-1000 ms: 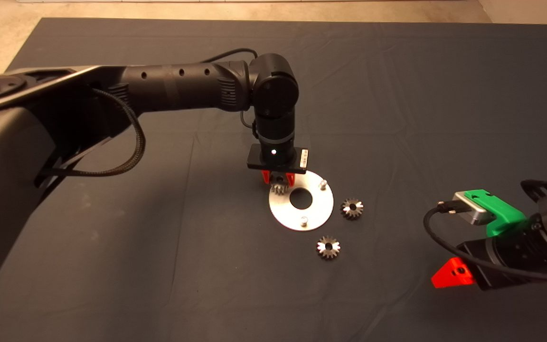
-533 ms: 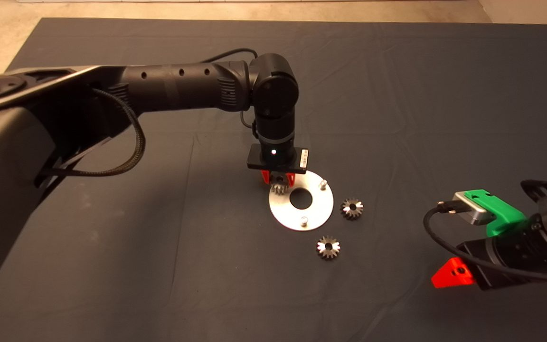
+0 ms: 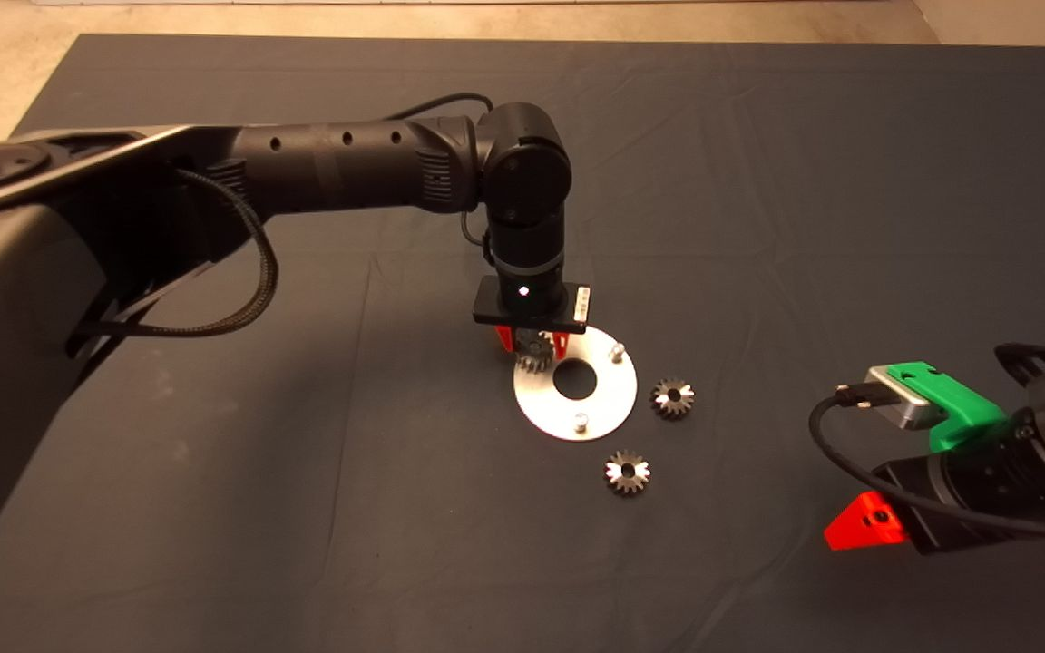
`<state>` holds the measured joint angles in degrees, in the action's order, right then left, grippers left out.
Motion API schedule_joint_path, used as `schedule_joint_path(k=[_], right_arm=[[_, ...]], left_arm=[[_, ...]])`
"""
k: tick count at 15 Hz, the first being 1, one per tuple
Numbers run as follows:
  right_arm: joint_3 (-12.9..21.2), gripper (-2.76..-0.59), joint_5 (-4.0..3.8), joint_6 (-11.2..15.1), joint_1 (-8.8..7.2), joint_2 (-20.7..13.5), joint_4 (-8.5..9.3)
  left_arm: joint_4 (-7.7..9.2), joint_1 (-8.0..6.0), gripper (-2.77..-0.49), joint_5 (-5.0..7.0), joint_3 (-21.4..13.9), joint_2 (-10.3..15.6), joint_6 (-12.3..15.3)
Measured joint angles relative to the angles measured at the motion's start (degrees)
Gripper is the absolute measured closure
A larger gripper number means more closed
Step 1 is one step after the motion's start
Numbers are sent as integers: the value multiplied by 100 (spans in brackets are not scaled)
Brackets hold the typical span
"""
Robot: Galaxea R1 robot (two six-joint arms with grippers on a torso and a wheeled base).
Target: Install three planetary gears onto the carrier pins
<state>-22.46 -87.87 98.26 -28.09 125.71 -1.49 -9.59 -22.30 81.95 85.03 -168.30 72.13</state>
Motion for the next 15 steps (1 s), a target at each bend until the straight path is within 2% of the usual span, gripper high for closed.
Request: schedule_joint_path(k=[2, 3, 4, 5, 6, 7, 8, 10, 12, 13, 15], right_arm=[[0, -246, 0, 0, 0, 0, 0], [0, -246, 0, 0, 0, -2, 0], [0, -246, 2, -2, 0, 0, 0], [0, -246, 0, 0, 0, 0, 0], [0, -246, 0, -1, 0, 0, 0], [0, -246, -5, -2, 0, 0, 0], [0, -246, -2, -2, 0, 0, 0], [-6, -246, 1, -2, -2, 9, 0], [-12, -246, 0, -24, -2, 15, -2], [-15, -246, 0, -79, -2, 15, -7], [-55, -246, -2, -234, -2, 20, -16]], left_arm=[[11, -101, -145, 5, -51, 22, -2], [17, -284, -146, 9, -171, 74, 0], [18, -600, -147, 9, -388, 192, 0], [39, -977, -156, 9, -655, 350, 6], [102, -1292, -160, 5, -896, 557, 22], [149, -1443, -160, 20, -1116, 775, 80], [166, -1426, -163, 40, -1396, 990, 237], [278, -1286, -174, 130, -2186, 1508, 599], [307, -1314, -175, 245, -3065, 2071, 889], [315, -1329, -188, 295, -3498, 2358, 1025], [329, -1329, -192, 355, -4352, 2968, 1323]])
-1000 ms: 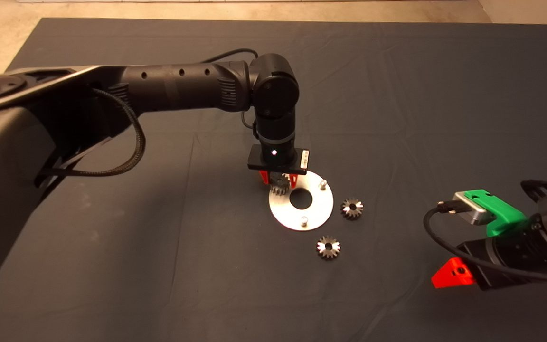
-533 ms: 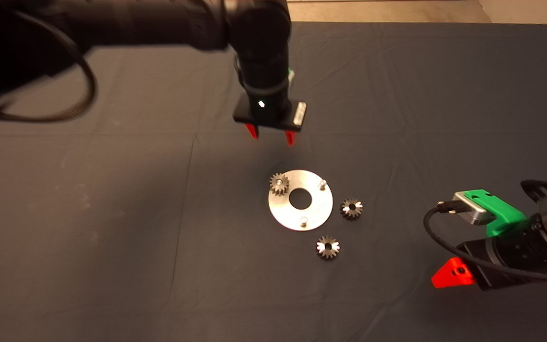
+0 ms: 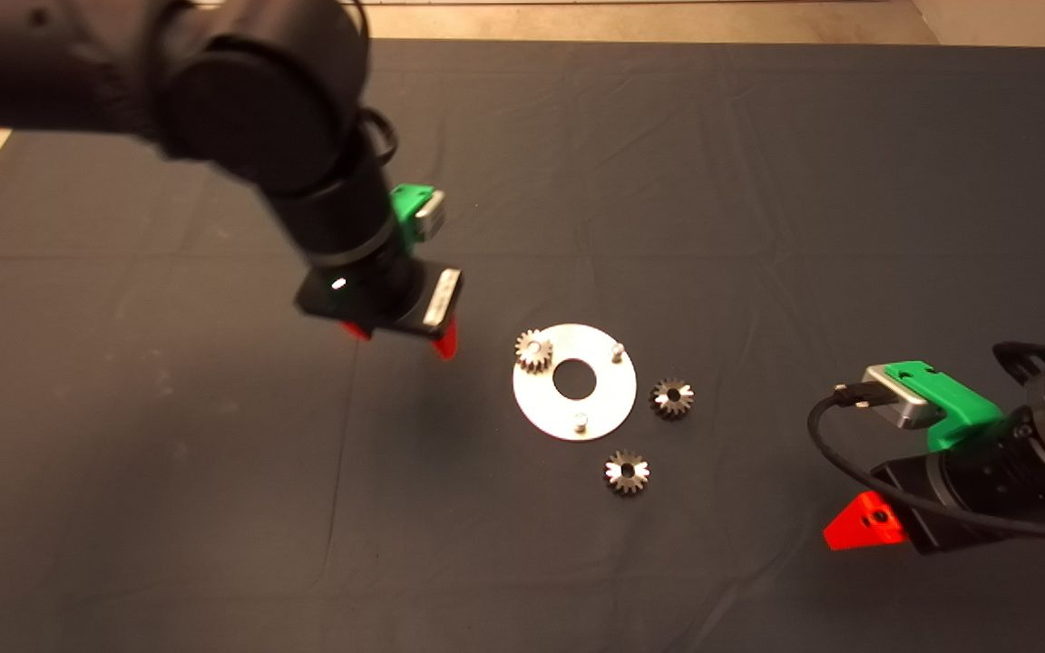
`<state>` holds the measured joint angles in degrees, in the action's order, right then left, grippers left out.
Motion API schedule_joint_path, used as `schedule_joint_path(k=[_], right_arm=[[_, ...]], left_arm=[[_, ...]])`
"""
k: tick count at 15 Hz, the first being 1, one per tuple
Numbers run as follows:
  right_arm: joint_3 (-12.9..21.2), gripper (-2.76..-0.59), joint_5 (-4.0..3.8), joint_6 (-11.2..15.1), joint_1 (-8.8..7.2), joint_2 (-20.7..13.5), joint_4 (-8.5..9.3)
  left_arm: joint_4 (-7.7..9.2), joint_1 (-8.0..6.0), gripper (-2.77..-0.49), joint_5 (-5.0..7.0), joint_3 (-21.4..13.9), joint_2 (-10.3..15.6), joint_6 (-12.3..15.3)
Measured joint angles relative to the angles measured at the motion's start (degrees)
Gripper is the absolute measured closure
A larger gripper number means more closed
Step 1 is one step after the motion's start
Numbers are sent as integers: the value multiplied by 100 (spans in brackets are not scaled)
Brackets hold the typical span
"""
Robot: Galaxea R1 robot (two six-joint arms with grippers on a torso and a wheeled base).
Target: Install three planetary gears onto the carrier pins
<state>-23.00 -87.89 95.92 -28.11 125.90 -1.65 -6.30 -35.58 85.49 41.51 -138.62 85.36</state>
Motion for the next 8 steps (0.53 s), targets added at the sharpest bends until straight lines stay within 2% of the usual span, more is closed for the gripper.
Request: schedule_joint_path(k=[2, 3, 4, 6, 8], right_arm=[[-84, -246, 0, -209, 0, 77, -6], [-155, -246, 0, -329, 0, 171, -6], [-271, -246, -2, -491, 0, 317, -9], [-654, -246, 9, -849, 0, 710, -26], [-1017, -246, 49, -1299, 2, 883, -59]], left_arm=[[13, -3, -204, 69, -743, 634, 398], [30, -5, -205, 111, -1042, 897, 660], [33, -7, -215, 139, -1310, 1089, 846], [46, -35, -217, 157, -1716, 1148, 1005], [50, -35, -217, 129, -1953, 1134, 1166]])
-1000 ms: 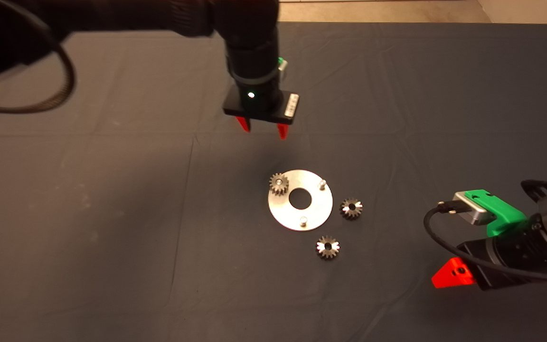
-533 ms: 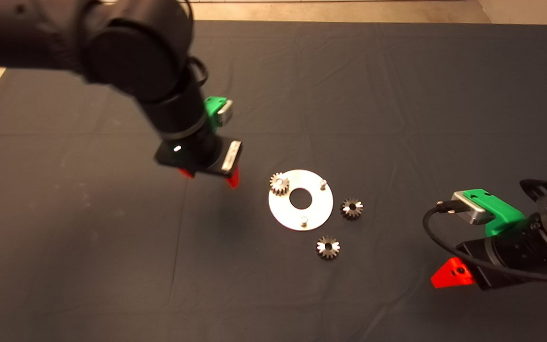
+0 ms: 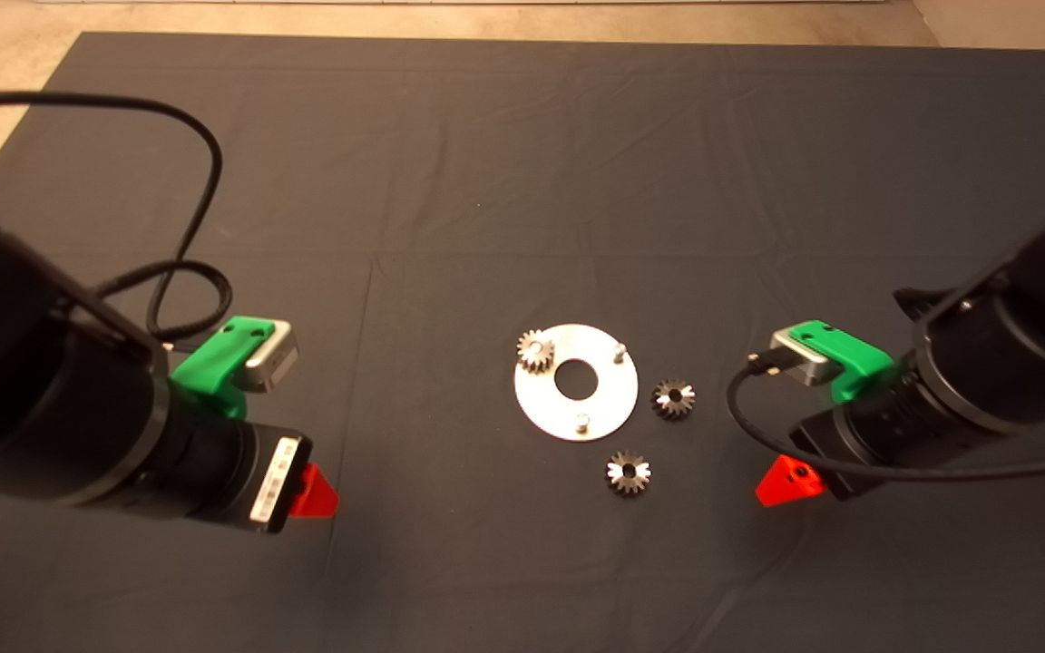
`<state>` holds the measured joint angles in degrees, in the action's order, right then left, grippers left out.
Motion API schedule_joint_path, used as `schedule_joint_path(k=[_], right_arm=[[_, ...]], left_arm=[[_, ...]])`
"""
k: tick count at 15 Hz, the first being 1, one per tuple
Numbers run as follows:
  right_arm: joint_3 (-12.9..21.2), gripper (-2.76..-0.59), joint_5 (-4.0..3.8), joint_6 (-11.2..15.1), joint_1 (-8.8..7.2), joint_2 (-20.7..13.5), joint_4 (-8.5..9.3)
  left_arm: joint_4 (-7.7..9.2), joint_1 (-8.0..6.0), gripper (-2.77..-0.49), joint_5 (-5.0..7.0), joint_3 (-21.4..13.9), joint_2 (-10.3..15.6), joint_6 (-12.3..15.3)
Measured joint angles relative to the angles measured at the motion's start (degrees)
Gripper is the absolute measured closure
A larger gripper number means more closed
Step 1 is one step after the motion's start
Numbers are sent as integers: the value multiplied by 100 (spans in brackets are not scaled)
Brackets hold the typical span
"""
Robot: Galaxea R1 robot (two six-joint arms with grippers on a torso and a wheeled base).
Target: Install three planetary gears onto the carrier pins
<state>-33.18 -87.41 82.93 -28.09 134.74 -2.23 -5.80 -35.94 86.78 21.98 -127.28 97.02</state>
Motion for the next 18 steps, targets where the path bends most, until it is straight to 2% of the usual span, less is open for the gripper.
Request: schedule_joint_path(k=[2, 5, 10, 14, 18], right_arm=[[-329, -246, -45, -449, 12, 90, -62], [-629, -246, -38, -854, 167, 357, -313], [-861, -246, -33, -1432, 524, 620, -844], [-923, -246, -29, -1931, 607, 660, -1263], [-938, -246, -27, -2261, 656, 705, -1474]], left_arm=[[0, 0, -217, 2, -23, 49, 363], [0, 0, -217, -79, -51, 62, 689], [0, 0, -217, -109, -140, 63, 692], [0, 0, -217, -101, -142, 79, 685], [0, 0, -217, -97, -142, 93, 665]])
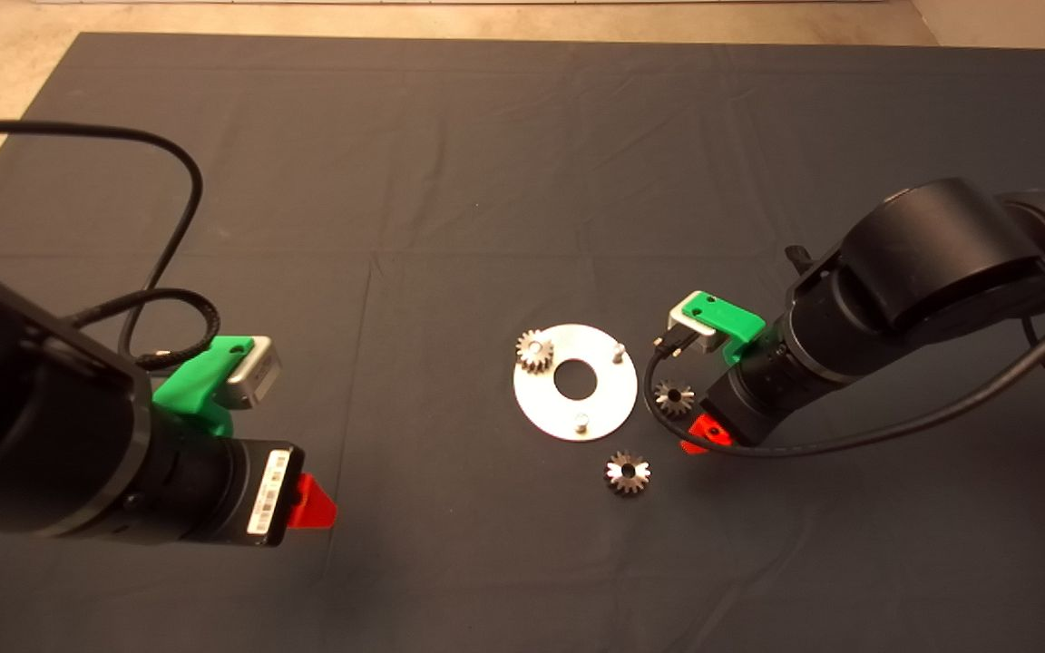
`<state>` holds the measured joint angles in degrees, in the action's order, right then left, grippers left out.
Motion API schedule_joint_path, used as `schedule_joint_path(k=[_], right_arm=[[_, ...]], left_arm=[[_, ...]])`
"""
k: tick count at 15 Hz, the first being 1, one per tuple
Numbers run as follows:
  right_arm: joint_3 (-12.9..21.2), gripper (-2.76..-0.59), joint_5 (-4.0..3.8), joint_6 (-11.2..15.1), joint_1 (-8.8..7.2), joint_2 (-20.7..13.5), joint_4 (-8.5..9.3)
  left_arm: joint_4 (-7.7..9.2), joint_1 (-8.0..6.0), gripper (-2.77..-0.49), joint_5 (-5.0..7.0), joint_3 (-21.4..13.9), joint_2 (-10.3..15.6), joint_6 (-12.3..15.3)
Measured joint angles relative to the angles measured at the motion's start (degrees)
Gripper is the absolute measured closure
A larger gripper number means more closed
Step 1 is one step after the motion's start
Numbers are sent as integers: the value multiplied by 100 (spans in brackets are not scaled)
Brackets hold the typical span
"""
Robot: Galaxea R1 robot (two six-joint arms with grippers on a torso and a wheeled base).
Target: Install three planetary gears onto the carrier pins
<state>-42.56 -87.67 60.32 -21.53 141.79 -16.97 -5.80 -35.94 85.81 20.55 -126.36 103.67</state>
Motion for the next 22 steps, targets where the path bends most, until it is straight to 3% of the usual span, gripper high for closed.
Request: schedule_joint_path(k=[6, 8, 11, 14, 17, 22], right_arm=[[0, -246, -2, -884, 106, 0, -383], [0, -246, -2, -1234, 113, 0, -588], [0, -246, 0, -1504, 243, -2, -971], [2, -246, -2, -1592, 399, -6, -1256], [2, -246, -4, -1617, 665, -45, -1495], [2, -246, 2, -1614, 839, -111, -1685]], left_arm=[[0, -1, -217, 11, 0, 4, -80], [0, 0, -217, 11, 0, 4, -80], [0, 0, -217, 11, 0, 17, -80], [0, 0, -217, 11, -7, 128, -80], [2, 0, -217, 11, -16, 207, -80], [5, -2, -217, 11, -35, 205, -80]])
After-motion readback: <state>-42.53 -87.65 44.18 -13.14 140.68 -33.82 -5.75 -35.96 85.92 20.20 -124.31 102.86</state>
